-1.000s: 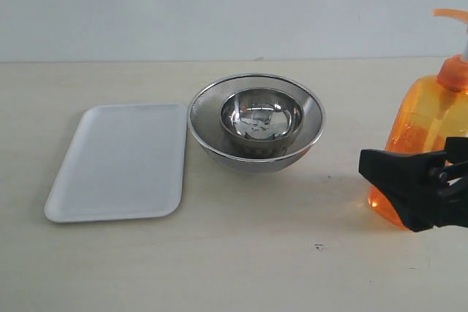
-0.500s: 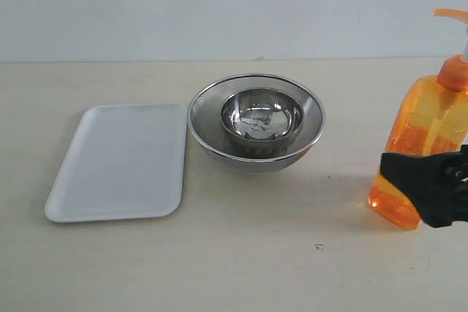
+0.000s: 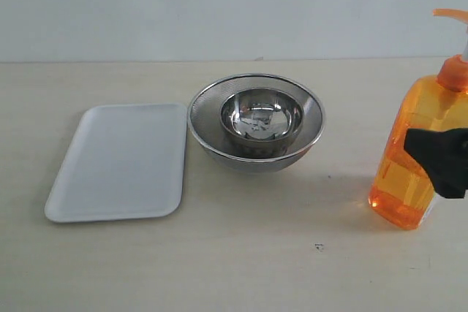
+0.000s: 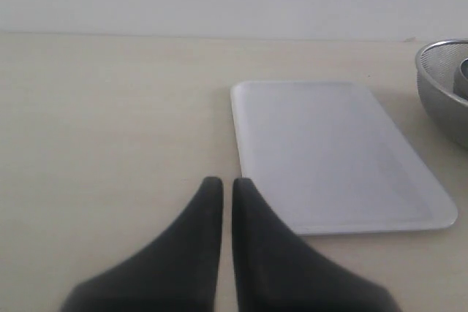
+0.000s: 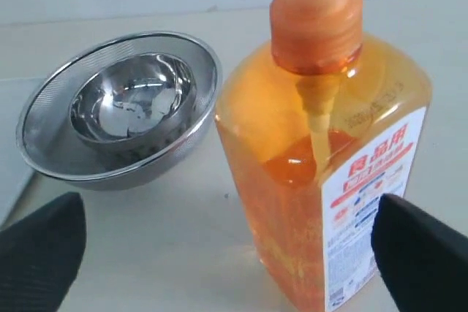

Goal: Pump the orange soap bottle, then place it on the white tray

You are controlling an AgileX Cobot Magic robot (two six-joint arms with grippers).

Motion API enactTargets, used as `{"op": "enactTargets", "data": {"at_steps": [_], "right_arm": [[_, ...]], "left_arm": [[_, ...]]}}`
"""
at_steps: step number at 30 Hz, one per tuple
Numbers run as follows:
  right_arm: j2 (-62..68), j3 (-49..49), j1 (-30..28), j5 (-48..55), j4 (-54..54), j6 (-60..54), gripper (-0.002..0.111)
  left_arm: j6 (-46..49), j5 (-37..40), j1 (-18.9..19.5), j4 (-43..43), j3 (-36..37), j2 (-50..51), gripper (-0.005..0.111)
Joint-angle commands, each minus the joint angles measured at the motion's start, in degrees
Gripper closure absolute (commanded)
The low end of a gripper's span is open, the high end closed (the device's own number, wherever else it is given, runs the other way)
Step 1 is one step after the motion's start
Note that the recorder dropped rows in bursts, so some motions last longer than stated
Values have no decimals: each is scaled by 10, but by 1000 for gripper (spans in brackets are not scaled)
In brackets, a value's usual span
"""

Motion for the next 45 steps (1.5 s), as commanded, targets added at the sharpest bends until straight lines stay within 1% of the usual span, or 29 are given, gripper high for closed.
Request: {"op": "enactTargets", "data": {"at_steps": [1, 3, 8, 12, 15, 17, 20, 21, 23, 24, 25, 27, 29, 31, 32, 33, 45], "right_arm": [[77, 1, -2, -62, -7, -1, 12], [117, 1, -2, -100, -7, -1, 12], [203, 1, -2, -153, -5, 11, 12], [234, 1, -2, -186, -5, 29, 13], [237, 1, -2, -194, -5, 30, 17], [237, 1, -2, -203, -5, 30, 24], [237, 1, -2, -213, -5, 30, 41], [238, 1, -2, -213, -5, 30, 48], [238, 1, -2, -213, -5, 31, 60], [238, 1, -2, -213, -5, 31, 65], [238, 1, -2, -213, -4, 31, 68], [238, 1, -2, -213, -4, 31, 65], [238, 1, -2, -215, -4, 31, 54], [238, 1, -2, -215, -4, 31, 34], [238, 1, -2, -215, -4, 31, 9], [238, 1, -2, -217, -4, 31, 3], [246, 1, -2, -321, -60, 55, 3]], "left_arm": [[-3, -5, 1, 3, -2, -2, 102], [-3, -5, 1, 3, -2, -2, 102], [-3, -5, 1, 3, -2, -2, 102], [-3, -5, 1, 3, -2, -2, 102], [-3, -5, 1, 3, -2, -2, 102], [-3, -5, 1, 3, -2, -2, 102], [-3, -5, 1, 3, -2, -2, 102], [-3, -5, 1, 3, -2, -2, 102], [-3, -5, 1, 3, -2, -2, 102], [-3, -5, 1, 3, -2, -2, 102], [-3, -5, 1, 3, -2, -2, 102], [-3, -5, 1, 3, -2, -2, 102], [-3, -5, 1, 3, -2, -2, 102], [-3, -5, 1, 3, -2, -2, 102], [-3, -5, 1, 3, -2, -2, 102], [-3, -5, 1, 3, -2, -2, 102], [-3, -5, 1, 3, -2, -2, 102]]}}
